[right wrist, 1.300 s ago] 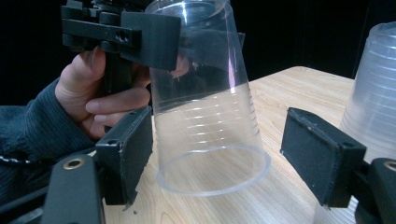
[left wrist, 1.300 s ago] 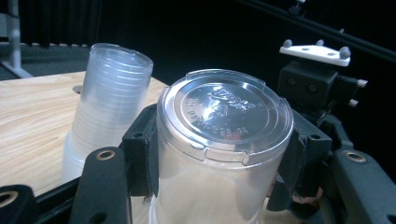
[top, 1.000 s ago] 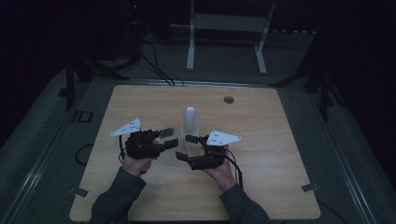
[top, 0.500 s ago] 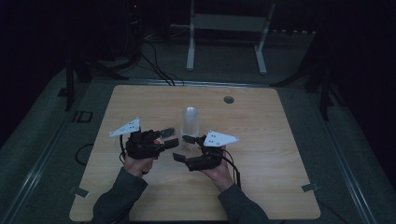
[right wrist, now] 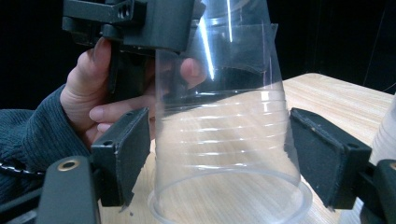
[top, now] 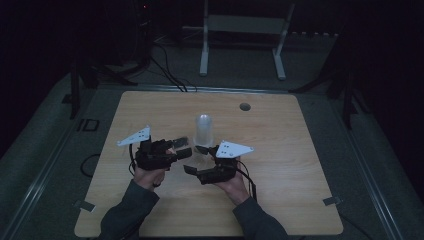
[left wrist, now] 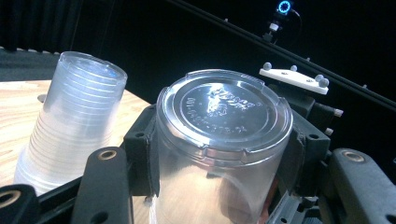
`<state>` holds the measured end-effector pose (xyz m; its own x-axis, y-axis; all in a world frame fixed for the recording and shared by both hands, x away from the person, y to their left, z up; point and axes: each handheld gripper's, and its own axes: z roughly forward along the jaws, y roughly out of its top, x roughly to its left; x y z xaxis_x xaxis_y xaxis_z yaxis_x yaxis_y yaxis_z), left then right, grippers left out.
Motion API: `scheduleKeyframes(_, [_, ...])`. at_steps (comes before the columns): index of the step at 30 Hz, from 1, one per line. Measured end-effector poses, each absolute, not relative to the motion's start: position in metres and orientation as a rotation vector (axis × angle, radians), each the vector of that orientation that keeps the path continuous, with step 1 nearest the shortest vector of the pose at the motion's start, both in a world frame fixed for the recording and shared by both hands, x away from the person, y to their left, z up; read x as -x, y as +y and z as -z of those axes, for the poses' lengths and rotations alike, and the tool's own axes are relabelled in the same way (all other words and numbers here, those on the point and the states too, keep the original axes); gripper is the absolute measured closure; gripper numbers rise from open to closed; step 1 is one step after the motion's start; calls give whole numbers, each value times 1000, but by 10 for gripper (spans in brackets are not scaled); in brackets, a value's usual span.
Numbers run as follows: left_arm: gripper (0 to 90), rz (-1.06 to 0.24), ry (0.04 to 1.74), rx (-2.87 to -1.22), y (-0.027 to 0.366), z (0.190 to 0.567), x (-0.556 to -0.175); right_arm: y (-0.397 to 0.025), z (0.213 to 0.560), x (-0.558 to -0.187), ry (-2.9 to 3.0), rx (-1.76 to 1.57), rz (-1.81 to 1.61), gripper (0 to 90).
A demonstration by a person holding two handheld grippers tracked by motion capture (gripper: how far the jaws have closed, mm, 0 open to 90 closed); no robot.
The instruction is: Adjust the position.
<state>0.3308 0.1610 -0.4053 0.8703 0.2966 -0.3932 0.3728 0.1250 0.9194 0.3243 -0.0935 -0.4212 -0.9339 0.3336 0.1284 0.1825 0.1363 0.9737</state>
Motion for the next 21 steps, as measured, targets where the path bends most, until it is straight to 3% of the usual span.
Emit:
scheduleKeyframes(14, [396,66,561,-1472,161,405,-331,-92,421,-324,2278,-512,-1877,286])
scheduleKeyframes(21, [288,33,569,-1503,159,403,-330,-91,421,-323,2279,-517,-1869,288])
